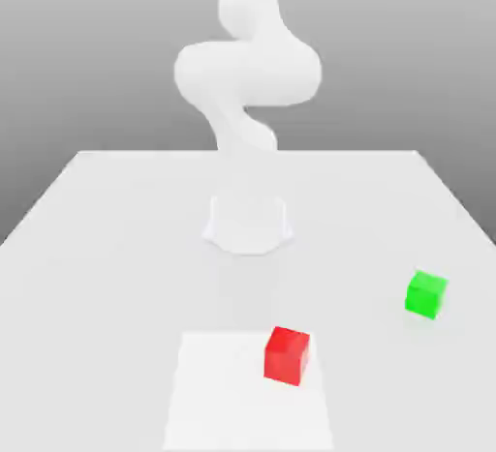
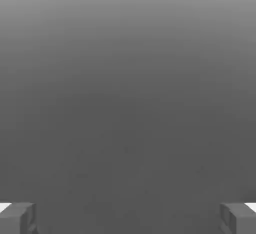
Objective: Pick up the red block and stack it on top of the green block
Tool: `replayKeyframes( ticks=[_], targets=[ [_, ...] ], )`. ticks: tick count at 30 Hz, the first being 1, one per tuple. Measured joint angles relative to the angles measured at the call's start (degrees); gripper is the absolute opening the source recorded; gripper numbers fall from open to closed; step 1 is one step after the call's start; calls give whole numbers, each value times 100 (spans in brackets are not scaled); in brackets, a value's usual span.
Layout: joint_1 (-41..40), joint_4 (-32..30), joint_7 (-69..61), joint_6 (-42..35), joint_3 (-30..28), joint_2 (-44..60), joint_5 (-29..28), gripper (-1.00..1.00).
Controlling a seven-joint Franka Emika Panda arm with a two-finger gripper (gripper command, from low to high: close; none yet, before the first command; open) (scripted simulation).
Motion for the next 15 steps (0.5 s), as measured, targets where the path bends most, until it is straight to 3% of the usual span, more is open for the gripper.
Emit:
replayKeyframes(
  ticks=[9,15],
  targets=[
    [33,-1196,900,1185,348,1946,376,0],
    [18,-1982,1726,1972,648,3216,294,0]
  ],
)
